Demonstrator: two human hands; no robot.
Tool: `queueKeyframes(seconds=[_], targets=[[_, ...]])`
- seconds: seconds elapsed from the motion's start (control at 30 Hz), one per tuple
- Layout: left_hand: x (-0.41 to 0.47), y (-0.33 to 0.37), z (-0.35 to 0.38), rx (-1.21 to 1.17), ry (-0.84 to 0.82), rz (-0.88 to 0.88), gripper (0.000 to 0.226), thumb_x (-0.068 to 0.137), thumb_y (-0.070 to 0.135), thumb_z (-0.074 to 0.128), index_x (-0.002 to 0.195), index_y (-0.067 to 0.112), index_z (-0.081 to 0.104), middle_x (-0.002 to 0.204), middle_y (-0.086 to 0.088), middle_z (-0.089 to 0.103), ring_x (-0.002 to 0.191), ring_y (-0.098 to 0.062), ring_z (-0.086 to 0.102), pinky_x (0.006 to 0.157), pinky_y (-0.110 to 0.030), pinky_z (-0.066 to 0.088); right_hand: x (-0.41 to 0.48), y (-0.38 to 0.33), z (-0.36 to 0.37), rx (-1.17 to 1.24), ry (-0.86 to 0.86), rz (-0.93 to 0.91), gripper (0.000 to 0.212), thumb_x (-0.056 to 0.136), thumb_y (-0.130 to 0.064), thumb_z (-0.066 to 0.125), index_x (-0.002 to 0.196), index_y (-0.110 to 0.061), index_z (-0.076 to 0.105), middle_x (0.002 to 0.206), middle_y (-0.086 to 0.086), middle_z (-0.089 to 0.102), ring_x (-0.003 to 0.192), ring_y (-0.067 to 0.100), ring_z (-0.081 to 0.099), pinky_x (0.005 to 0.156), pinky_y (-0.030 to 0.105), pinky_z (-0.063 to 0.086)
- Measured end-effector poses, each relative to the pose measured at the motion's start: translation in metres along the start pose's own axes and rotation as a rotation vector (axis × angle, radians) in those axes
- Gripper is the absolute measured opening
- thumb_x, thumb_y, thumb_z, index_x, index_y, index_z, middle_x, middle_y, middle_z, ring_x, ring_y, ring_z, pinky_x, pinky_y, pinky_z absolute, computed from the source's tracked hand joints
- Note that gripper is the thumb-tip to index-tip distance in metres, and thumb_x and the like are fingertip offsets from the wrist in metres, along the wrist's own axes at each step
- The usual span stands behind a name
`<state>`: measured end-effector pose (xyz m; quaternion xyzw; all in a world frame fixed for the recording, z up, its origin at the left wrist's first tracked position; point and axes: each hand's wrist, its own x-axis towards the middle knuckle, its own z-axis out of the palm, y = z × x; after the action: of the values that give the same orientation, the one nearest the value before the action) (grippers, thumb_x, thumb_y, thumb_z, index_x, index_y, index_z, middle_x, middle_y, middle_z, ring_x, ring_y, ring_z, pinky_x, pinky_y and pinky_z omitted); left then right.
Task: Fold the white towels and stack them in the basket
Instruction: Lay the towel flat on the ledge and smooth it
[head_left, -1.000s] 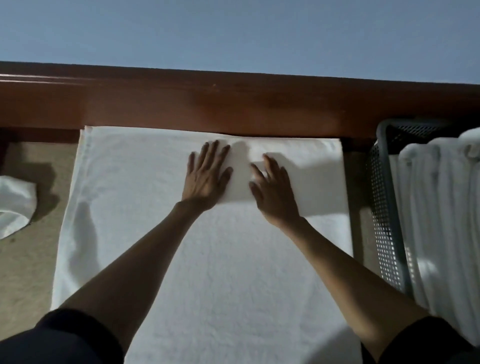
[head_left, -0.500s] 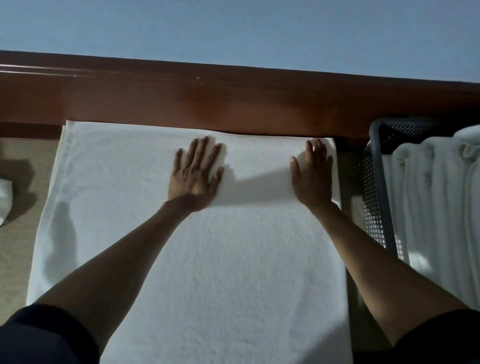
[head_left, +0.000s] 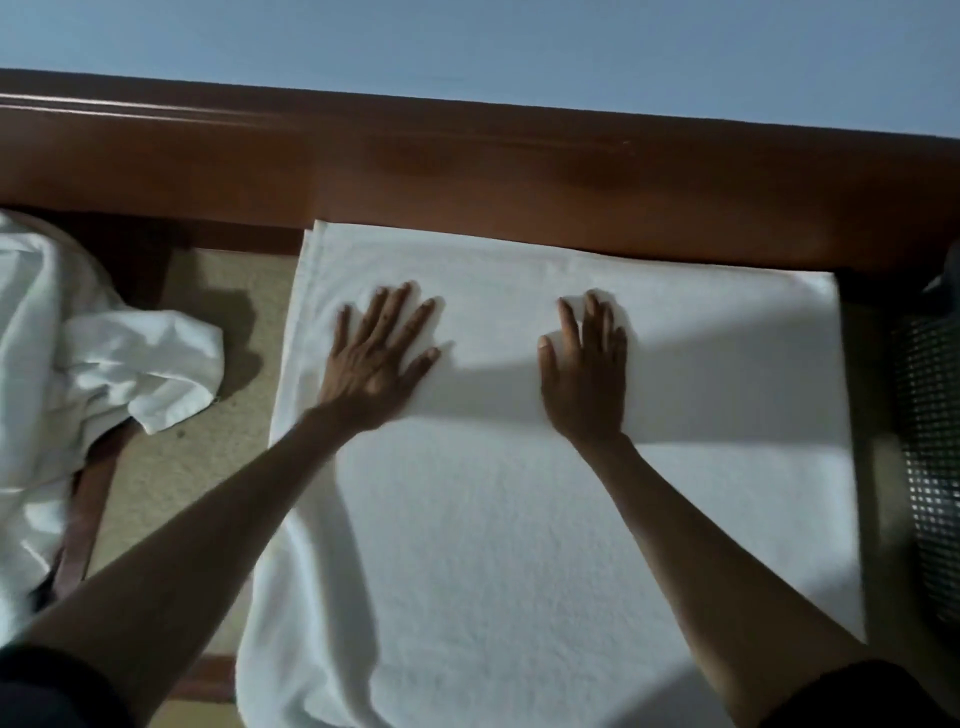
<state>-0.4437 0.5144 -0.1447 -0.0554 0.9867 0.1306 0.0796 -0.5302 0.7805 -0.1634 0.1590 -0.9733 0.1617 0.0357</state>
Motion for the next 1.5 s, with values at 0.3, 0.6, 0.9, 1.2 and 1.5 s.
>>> queueKeyframes(seconds=[0.3, 0.6, 0.9, 1.2, 1.5], targets=[[0.017, -0.073, -0.030, -0.013, -0.006, -0.105, 0.068, 0.105, 0.064, 0.023, 0.164, 0.038, 0.002, 0.172, 0.009, -0.006, 0.158, -0.017, -0.007, 0.125, -0.052, -0.004, -0.009, -0.014, -0.005, -0.073, -0.147, 0.120, 0.059, 0.108, -0.047, 0.025, 0.161, -0.021, 0.024, 0.169, 0.012, 0.010, 0.156, 0.030, 0.008, 0.125, 0.051, 0.009], [-0.134, -0.047, -0.025, -0.399, 0.346, -0.378, 0.033, 0.099, 0.024, 0.055, 0.127, 0.006, 0.055, 0.120, -0.017, 0.058, 0.109, -0.038, 0.055, 0.088, -0.044, 0.044, -0.113, -0.049, -0.018, -0.027, -0.166, 0.157, 0.060, 0.105, -0.041, 0.034, 0.156, -0.009, 0.032, 0.165, 0.020, 0.023, 0.152, 0.037, 0.022, 0.119, 0.057, 0.021], [-0.247, -0.021, -0.018, -0.403, -0.063, -0.621, 0.047, 0.097, 0.051, 0.061, 0.111, 0.006, 0.058, 0.104, -0.014, 0.065, 0.093, -0.035, 0.060, 0.075, -0.039, 0.043, -0.204, -0.068, -0.044, 0.021, -0.354, 0.145, 0.062, 0.108, -0.037, 0.039, 0.161, -0.013, 0.018, 0.169, 0.015, 0.002, 0.156, 0.033, 0.003, 0.124, 0.055, 0.005], [-0.291, -0.017, -0.025, -0.696, -0.036, -0.617, 0.022, 0.088, 0.035, 0.077, 0.092, 0.015, 0.069, 0.089, 0.000, 0.066, 0.081, -0.022, 0.062, 0.066, -0.028, 0.042, -0.294, -0.092, -0.052, 0.002, -0.385, 0.107, 0.063, 0.108, -0.041, 0.035, 0.161, -0.011, 0.019, 0.169, 0.018, 0.004, 0.156, 0.035, 0.004, 0.121, 0.058, 0.009], [-0.291, -0.024, -0.038, -0.534, -0.355, -0.489, 0.050, 0.098, 0.049, 0.061, 0.142, 0.024, 0.061, 0.137, -0.007, 0.064, 0.115, -0.027, 0.063, 0.098, -0.039, 0.049, -0.309, -0.096, -0.044, -0.024, -0.326, 0.103, 0.067, 0.103, -0.048, 0.026, 0.160, -0.012, 0.025, 0.167, 0.019, 0.013, 0.154, 0.039, 0.014, 0.118, 0.063, 0.018]])
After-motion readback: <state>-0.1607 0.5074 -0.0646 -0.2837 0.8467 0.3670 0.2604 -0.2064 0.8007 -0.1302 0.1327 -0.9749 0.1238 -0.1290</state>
